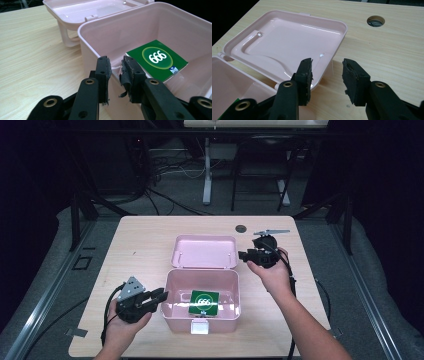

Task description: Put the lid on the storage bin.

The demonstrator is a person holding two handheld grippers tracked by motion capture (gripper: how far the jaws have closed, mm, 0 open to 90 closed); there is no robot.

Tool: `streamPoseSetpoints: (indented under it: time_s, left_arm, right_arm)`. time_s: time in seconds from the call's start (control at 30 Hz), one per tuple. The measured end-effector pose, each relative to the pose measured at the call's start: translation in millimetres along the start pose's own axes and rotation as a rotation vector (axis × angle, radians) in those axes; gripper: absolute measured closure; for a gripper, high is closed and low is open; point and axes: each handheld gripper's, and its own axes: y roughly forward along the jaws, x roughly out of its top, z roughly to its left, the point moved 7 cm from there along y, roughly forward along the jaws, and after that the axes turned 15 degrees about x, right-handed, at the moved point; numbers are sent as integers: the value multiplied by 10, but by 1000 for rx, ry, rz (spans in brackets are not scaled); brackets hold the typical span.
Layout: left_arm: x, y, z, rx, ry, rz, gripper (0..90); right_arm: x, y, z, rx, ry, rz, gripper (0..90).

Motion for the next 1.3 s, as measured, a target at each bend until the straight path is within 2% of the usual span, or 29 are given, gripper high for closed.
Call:
streamPoseSetpoints:
  time_s: [0.37, 0.8, 1.03, 1.3]
  left_arm:
    - [1, 1, -1, -2, -2, 0, 752]
    - [0, 1, 3, -4, -2, -1, 753]
    - [0, 3, 3, -7, -8, -2, 753]
    - [1, 5, 4, -8, -8, -3, 753]
  right_arm:
    - [172, 129, -40, -9, 49, 47, 598]
    - [314, 292, -71, -44, 77, 87, 601]
    - [339, 407, -148, -65, 92, 100, 605]
    - [325, 536, -247, -82, 131, 125, 638]
